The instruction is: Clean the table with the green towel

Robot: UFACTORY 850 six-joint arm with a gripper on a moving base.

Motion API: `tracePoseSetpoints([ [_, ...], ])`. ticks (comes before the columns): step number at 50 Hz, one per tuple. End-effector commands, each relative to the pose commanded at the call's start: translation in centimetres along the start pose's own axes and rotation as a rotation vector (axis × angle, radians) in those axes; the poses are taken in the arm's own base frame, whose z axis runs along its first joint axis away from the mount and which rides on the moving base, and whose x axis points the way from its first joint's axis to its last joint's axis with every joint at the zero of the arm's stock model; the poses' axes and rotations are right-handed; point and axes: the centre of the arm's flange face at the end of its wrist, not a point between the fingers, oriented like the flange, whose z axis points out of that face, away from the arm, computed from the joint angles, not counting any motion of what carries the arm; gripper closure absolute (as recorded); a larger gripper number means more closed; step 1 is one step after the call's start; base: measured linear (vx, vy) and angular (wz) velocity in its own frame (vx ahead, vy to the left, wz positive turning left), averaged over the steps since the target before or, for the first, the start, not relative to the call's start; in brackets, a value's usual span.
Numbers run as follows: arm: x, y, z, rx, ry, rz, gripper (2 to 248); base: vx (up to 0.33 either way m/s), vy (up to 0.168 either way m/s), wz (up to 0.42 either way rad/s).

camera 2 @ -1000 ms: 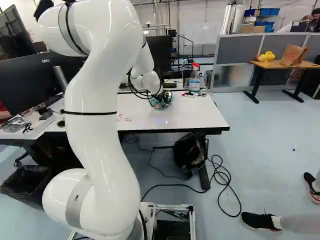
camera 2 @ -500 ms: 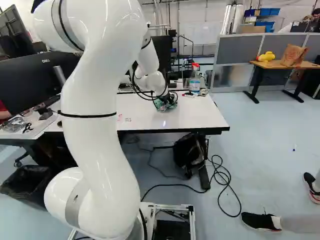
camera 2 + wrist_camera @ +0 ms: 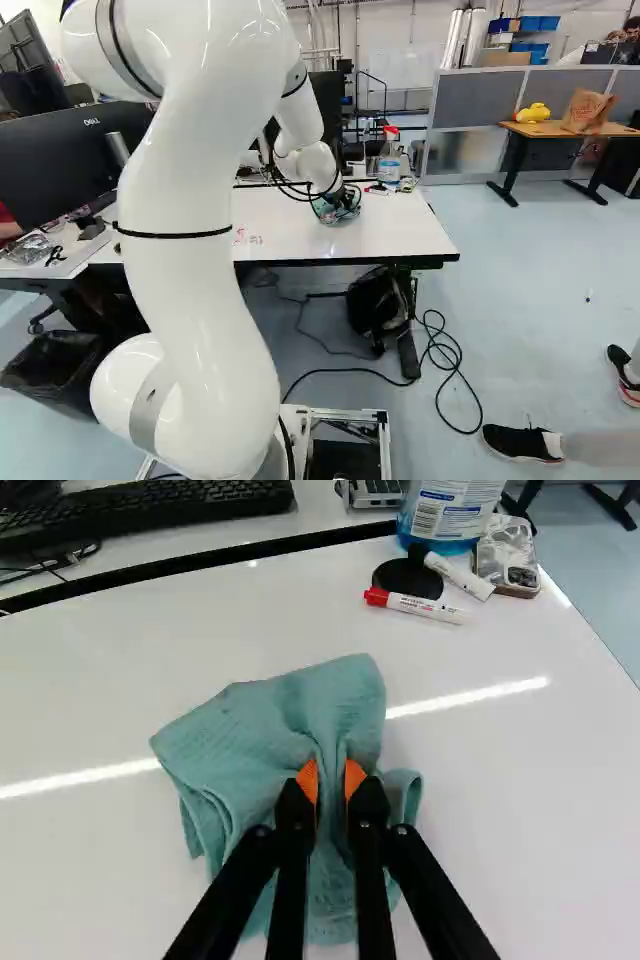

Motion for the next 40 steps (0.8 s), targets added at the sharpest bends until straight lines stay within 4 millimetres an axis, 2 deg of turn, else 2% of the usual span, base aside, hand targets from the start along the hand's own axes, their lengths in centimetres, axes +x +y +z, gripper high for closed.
tracePoseSetpoints([
  [13, -0.2, 0.1, -2.4, -0.001, 0.017, 0.001, 200, 0.000, 0.000, 0.000],
  [40, -3.8, 0.4, -6.2, -0.005, -0.007, 0.006, 200, 0.000, 0.000, 0.000],
])
